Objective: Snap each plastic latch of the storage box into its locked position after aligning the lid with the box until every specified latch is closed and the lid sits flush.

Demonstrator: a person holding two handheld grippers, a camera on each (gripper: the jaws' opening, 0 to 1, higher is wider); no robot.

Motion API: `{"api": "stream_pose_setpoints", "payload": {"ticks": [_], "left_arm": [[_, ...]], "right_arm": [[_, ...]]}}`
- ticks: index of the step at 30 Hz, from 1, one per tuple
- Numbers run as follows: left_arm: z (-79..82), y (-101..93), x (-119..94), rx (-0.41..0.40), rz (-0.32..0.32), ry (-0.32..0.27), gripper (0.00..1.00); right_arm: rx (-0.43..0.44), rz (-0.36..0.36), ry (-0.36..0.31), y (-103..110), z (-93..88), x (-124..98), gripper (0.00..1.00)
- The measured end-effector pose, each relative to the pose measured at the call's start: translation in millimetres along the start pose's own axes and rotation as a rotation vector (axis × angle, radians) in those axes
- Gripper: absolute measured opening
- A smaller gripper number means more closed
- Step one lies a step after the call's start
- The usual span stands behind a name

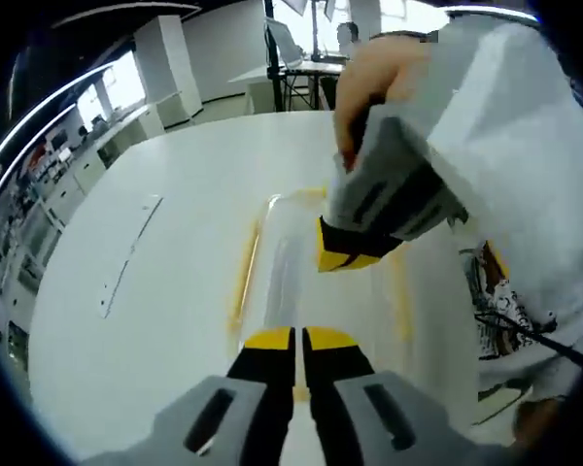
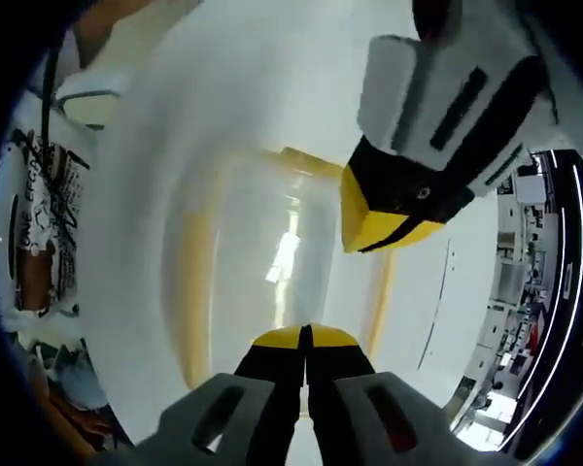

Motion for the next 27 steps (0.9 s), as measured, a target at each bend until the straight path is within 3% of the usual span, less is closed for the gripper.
{"api": "stream_pose_setpoints", "payload": {"ticks": [1, 2, 3, 5, 8, 13, 19, 22, 27], "left_arm": [[-5.0, -1.8, 3.3, -0.001, -0.018, 0.067, 0.03], [-6.4, -2.4, 4.6, -0.009, -0.022, 0.088, 0.02], [1.9, -1.0, 4.0, 0.003, -0.013, 0.046, 0.02], [-1.5, -2.4, 5.5, -0.026, -0.035, 0.105, 0.01], [1.5, -2.0, 5.4, -0.022, -0.042, 0.147, 0.00], [4.5, -3.6, 10.0, -0.013, -0.030, 0.292, 0.00], [6.2, -3.8, 12.5, -0.054, -0.021, 0.334, 0.01], [6.6, -5.2, 13.8, -0.069, -0.023, 0.351, 0.01], [5.9, -3.6, 13.6, -0.071, -0.030, 0.375, 0.01]], "right_arm": [[0.001, -0.009, -0.012, 0.7, -1.4, -0.3, 0.00], [0.003, -0.013, -0.020, 1.1, -2.1, -0.4, 0.00], [0.003, -0.019, -0.027, 1.2, -2.4, -1.1, 0.00], [0.000, -0.022, -0.033, 1.8, -2.5, -0.9, 0.00], [-0.011, -0.031, -0.028, 2.5, -1.3, -1.5, 0.00], [0.000, -0.055, -0.052, 1.5, -3.2, -3.4, 0.00], [0.050, -0.177, -0.140, 1.5, -5.4, -5.6, 0.00], [0.112, -0.203, -0.194, 0.8, -7.9, -5.6, 0.00], [0.166, -0.215, -0.223, 0.2, -10.7, -5.7, 0.00]]}}
Point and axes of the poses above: the point that each gripper's makers call its tool centre point, and the gripper's own axes: x roughly forward along the fingers, y roughly to its left, z roughly out of its top, the point moved 3 cm from there along -x, roughly backward along the fingers, and after that the axes turned 11 degrees about -z, right-handed, at the moved point
